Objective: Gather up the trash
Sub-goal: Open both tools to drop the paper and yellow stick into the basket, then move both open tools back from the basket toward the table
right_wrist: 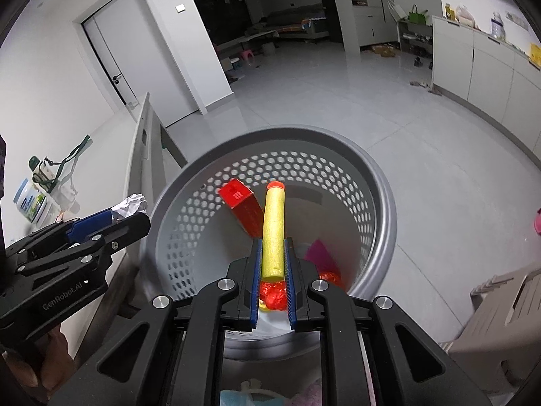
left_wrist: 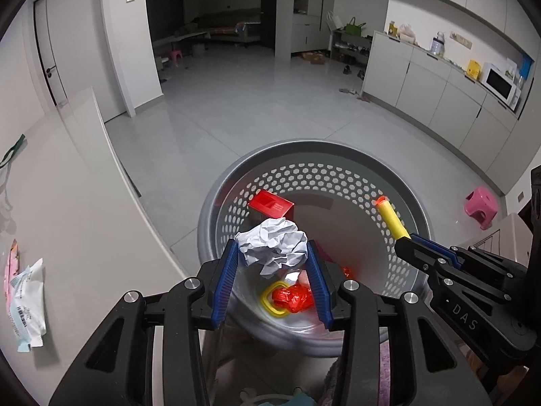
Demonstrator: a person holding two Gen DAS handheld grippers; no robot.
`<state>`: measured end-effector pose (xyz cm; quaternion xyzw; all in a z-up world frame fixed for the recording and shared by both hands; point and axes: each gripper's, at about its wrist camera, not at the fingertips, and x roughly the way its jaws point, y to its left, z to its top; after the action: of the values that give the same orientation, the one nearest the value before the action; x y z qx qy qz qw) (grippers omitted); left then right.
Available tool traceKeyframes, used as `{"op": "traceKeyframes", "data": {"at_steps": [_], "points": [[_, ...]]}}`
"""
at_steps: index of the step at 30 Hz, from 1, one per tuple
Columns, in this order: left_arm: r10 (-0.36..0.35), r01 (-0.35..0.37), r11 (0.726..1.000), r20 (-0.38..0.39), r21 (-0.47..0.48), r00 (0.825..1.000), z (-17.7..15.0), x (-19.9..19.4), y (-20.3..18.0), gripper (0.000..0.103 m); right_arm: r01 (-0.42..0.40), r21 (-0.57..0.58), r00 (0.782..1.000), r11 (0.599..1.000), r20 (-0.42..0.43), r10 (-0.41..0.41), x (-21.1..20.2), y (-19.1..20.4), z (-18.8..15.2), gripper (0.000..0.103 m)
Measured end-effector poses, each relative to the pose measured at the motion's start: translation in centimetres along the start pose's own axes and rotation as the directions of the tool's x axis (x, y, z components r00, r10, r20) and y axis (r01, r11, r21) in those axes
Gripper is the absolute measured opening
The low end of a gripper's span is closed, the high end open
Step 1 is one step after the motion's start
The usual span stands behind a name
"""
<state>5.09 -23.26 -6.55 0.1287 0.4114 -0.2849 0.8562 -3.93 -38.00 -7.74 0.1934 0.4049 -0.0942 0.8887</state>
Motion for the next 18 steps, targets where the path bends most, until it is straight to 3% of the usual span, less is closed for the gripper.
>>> {"op": "traceKeyframes", "data": {"at_steps": [5,7,9,18], "points": [[0.013,-0.013,1.0,-0.005,0.007,1.0,0.1,0.6,-0.8,0.046,0.004,0.004,1.0,1.0,0.001,-0.004,0.5,-0.4,0.1,0.012],[0.022,-0.022,1.0,-0.005,0.009,1.0,0.3,0.7,-1.0,0.058,0.008,0.006,1.0,1.0,0.003,-0.008,0.6,-0.5,0.2,0.013],[0.031,-0.031,0.999,0.004,0.007,1.0,0.3,0.7,-1.4,0.066,0.017,0.007,1.0,1.0,0.012,-0.017,0.5,-0.7,0.2,0.03],[0.058,-0.058,0.998,0.01,-0.008,0.998,0.2,0.1,-0.6,0.068,0.044,0.008,0.998,0.999,0.039,-0.045,-0.2,-0.4,0.0,0.044]]}}
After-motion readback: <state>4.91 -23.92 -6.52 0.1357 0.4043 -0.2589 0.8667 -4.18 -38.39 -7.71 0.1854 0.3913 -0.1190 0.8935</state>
